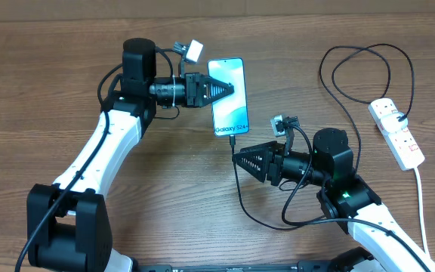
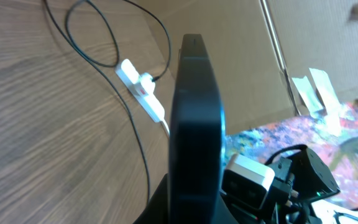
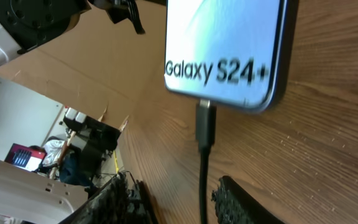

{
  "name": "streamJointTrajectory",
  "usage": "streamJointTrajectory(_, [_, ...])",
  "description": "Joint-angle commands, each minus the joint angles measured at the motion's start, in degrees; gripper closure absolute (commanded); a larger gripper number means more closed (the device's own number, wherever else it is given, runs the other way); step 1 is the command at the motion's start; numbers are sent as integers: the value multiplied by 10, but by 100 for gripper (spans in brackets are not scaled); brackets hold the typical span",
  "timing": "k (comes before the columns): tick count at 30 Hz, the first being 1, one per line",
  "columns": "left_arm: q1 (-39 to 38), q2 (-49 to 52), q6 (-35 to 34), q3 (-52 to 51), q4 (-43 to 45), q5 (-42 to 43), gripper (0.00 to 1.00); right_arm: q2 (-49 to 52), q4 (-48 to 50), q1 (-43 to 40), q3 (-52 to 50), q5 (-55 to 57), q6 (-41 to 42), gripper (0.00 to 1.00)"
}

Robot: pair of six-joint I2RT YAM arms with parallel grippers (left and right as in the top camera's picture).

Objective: Plug charger to phone and switch on socket
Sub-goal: 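Push the USB-C plug up into the phone's bottom port with the right gripper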

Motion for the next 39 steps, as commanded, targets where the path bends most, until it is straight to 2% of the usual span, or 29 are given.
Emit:
streamJointTrajectory(1, [-2,-1,2,5,4,-4,96,1,2,2,2,-5,-2,55])
streamJointTrajectory(14, [-25,-1,-19,5,5,-6,96,5,-16,2,2,45,-2,48])
streamJointTrajectory(15, [-25,-1,-24,5,5,-8,96,9,-15,3,2,46,-2,50])
streamJointTrajectory(19, [-25,-1,-36,5,9,-14,96,25,-15,3,2,49,-2,67])
streamJointTrajectory(27, [-25,-1,-35,5,8,-19,96,34,0,3,2,47,14,75])
streamJointTrajectory(34, [-25,-1,-11,5,-1,3,96,34,10,3,2,54,13,96])
streamJointTrajectory(39, [-25,-1,2,5,-1,43,96,34,14,3,2,69,11,96])
